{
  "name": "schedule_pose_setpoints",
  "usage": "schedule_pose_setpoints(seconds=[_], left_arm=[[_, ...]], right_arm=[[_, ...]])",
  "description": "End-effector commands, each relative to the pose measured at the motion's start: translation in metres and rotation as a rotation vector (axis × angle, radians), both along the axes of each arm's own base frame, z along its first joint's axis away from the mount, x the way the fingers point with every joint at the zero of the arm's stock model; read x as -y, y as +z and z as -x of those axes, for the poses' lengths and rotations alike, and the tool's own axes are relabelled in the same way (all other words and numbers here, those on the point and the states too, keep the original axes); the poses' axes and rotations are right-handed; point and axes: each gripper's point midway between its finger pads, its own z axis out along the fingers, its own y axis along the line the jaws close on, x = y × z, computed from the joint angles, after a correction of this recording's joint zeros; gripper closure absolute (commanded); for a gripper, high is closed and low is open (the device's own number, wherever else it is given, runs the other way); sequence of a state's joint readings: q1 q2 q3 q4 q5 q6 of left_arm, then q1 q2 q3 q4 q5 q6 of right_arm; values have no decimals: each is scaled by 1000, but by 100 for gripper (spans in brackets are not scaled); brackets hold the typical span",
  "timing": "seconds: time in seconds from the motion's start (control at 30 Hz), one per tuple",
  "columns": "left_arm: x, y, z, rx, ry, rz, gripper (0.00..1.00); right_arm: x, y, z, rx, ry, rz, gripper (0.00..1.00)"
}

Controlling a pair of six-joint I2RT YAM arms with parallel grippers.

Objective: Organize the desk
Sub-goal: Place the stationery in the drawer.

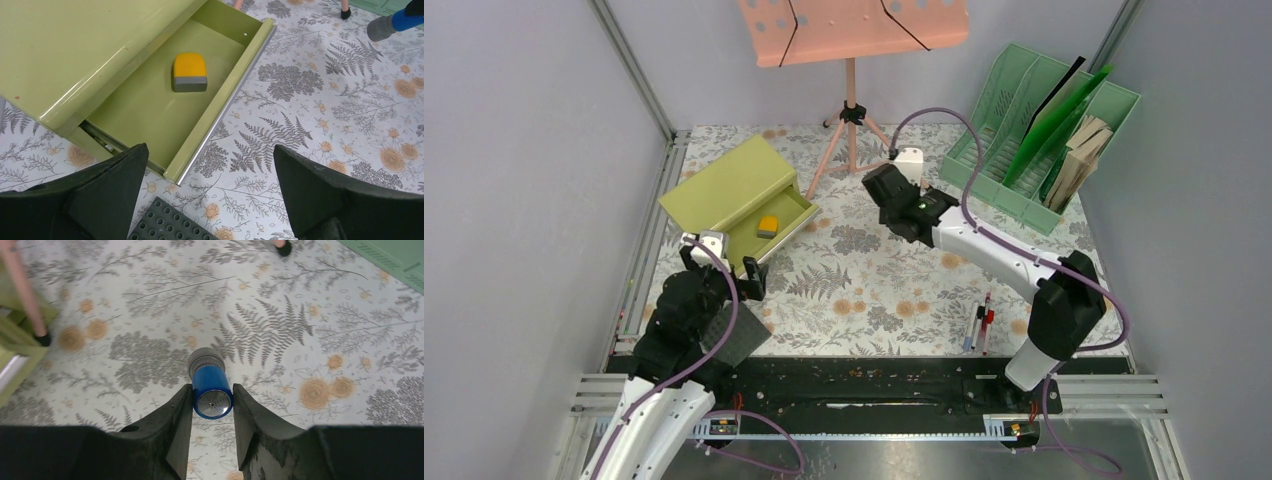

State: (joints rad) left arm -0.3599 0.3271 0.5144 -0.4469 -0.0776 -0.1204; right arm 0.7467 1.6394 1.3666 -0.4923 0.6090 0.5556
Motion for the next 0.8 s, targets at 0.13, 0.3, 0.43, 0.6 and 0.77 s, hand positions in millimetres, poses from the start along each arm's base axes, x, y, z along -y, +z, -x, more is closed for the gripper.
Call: schedule_pose_setpoints(seconds=[0.13,0.3,0.43,0.6,0.77], left_arm=[[-6,6,-9,26,68,28,1],[-5,4,-9,21,60,28,1],[-4,4,-9,23,53,28,1],[-2,4,-9,24,43,30,1],[-1,4,-9,28,31,27,1]], right_arm=[[-62,43,20,11,205,-85,100],[-93,62,29,18,300,-147,100],[-121,72,32,16,359,-177,100],[-159,81,29,19,403,-228,100],[-198,93,21,37,445,-293,100]])
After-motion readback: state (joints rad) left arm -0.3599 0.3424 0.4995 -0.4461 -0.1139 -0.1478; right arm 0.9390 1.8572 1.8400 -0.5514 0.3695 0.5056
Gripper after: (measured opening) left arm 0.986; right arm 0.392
